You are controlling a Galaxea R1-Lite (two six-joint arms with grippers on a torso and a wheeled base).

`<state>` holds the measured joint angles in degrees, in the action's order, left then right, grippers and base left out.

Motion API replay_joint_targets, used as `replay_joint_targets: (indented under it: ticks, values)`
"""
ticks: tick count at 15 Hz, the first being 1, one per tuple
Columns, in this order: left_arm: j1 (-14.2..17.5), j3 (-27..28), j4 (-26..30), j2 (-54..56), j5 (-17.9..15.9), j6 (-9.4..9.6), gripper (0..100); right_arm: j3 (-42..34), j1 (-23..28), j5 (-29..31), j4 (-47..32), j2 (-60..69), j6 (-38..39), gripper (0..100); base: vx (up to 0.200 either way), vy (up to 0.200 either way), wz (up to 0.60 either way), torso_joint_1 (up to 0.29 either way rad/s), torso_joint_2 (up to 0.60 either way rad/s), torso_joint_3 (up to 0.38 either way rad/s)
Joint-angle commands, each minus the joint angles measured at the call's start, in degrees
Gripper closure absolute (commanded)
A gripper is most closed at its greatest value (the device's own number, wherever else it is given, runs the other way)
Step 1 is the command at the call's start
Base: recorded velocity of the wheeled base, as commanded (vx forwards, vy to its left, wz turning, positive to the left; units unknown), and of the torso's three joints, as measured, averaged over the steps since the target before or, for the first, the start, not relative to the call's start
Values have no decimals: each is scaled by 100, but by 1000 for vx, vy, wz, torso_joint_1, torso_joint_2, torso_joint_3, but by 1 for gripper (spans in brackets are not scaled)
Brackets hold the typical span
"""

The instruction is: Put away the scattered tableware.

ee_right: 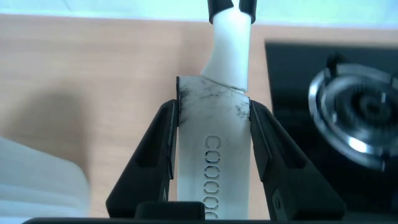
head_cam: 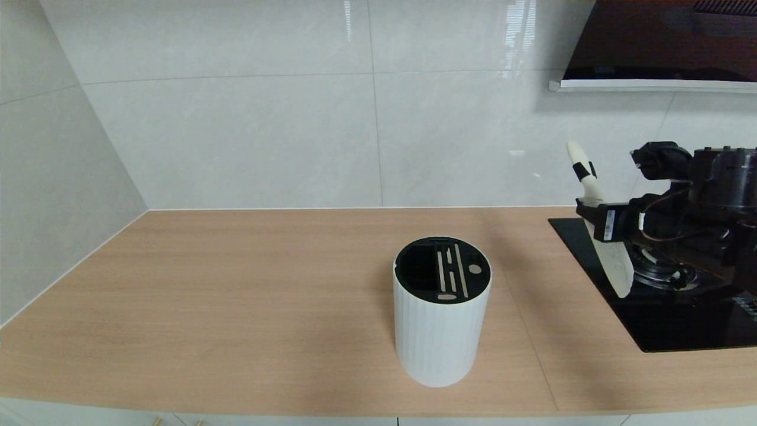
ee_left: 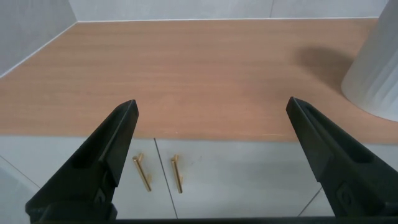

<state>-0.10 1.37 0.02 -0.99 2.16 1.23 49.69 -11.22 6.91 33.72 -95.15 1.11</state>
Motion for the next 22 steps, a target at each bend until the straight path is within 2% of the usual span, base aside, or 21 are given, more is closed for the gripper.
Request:
replay_joint_targets:
  ticks: [1,5,7,8,9,10,11,12,13,14,15,17,18,19,20,21,22]
  values:
    - [-8,927,103,-754,13,70,0,700,-83,-102,-313,181,-23,100,0,0,0,0,0,0]
    - [-8,2272,244,-3065,-189,132,0,612,-329,-50,-340,181,-32,100,0,0,0,0,0,0]
    - [-43,2966,121,-4463,-392,-44,0,480,-601,-41,-348,383,-32,100,0,0,0,0,0,0]
    - [-157,3203,-29,-4920,-506,-149,0,436,-698,-14,-348,427,-41,100,0,0,0,0,0,0]
    - [-720,3572,-574,-5851,-629,-501,0,357,-1041,196,-348,480,-41,100,0,0,0,0,0,0]
    - [-1063,3783,-1066,-6335,-620,-677,0,322,-1208,346,-348,480,-49,100,0,0,0,0,0,0]
    - [-1432,3942,-1532,-6722,-602,-817,0,305,-1331,407,-348,471,-49,100,0,0,0,0,0,0]
    - [-1651,4012,-1769,-6897,-585,-879,0,296,-1383,416,-348,471,-49,100,0,0,0,0,0,0]
    - [-1977,4109,-2340,-7284,-629,-1064,0,287,-1559,451,-348,480,-49,100,0,0,0,0,0,0]
    - [-2117,4153,-2648,-7592,-708,-1195,0,278,-1673,504,-348,506,-41,100,0,0,0,0,0,0]
    - [-2293,4284,-3061,-8049,-796,-1213,0,278,-1858,601,-348,541,-32,100,0,0,0,0,0,0]
    - [-2425,4451,-4001,-8594,-805,-1195,0,199,-2218,794,-357,550,-23,100,0,0,0,0,0,0]
    - [-2565,4522,-4239,-8752,-831,-1213,0,182,-2350,882,-357,550,-23,100,0,0,0,0,0,0]
    - [-2952,4548,-4327,-8980,-840,-1380,0,164,-2561,908,-463,629,30,100,0,0,0,0,0,0]
    - [-3172,4522,-4327,-9024,-901,-1723,0,173,-2658,908,-586,682,144,100,0,0,0,0,0,0]
    - [-3330,4522,-4335,-8989,-1095,-2180,0,182,-2754,900,-682,778,214,100,0,0,0,0,0,0]
    - [-3356,4513,-4327,-8928,-1446,-2566,0,164,-2877,908,-735,866,214,100,0,0,0,0,0,0]
